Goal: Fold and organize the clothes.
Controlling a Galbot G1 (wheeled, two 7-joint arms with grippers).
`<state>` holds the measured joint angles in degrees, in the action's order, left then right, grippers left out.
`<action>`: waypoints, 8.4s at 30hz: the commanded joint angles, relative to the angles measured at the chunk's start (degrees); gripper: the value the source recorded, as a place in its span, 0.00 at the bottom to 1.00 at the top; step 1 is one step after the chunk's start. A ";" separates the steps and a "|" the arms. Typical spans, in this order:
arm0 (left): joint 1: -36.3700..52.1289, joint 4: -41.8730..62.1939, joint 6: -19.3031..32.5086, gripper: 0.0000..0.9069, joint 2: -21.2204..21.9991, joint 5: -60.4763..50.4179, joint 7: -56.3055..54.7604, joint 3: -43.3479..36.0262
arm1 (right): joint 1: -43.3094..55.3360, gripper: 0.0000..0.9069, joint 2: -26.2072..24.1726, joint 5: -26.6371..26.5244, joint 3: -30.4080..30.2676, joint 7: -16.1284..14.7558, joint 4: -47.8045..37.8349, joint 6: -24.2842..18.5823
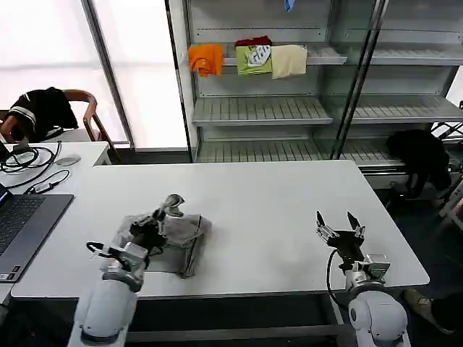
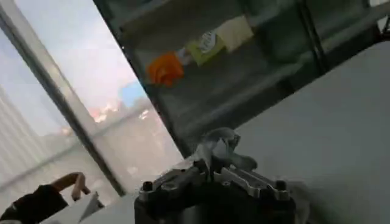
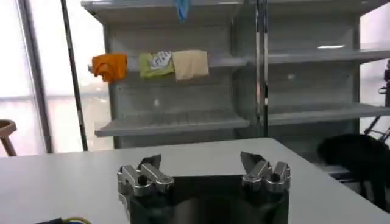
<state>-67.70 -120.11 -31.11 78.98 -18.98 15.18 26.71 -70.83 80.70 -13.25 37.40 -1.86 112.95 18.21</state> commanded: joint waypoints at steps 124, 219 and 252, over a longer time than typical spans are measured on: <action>-5.78 3.64 12.72 0.03 3.31 -22.00 6.30 -5.45 | -4.38 1.00 -0.74 -0.76 1.21 0.66 -3.35 -2.67; -2.73 9.22 9.59 1.00 -1.86 31.39 -11.41 13.04 | -12.38 1.00 -2.25 -0.63 -7.97 0.32 9.78 13.13; -6.86 8.11 7.80 1.00 -1.51 39.91 -10.71 10.88 | -4.69 1.00 -10.58 11.64 4.68 -0.72 3.67 6.36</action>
<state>-74.26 -112.02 -22.87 77.39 19.65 4.28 38.24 -76.88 71.60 -3.92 40.43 -1.95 118.45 25.72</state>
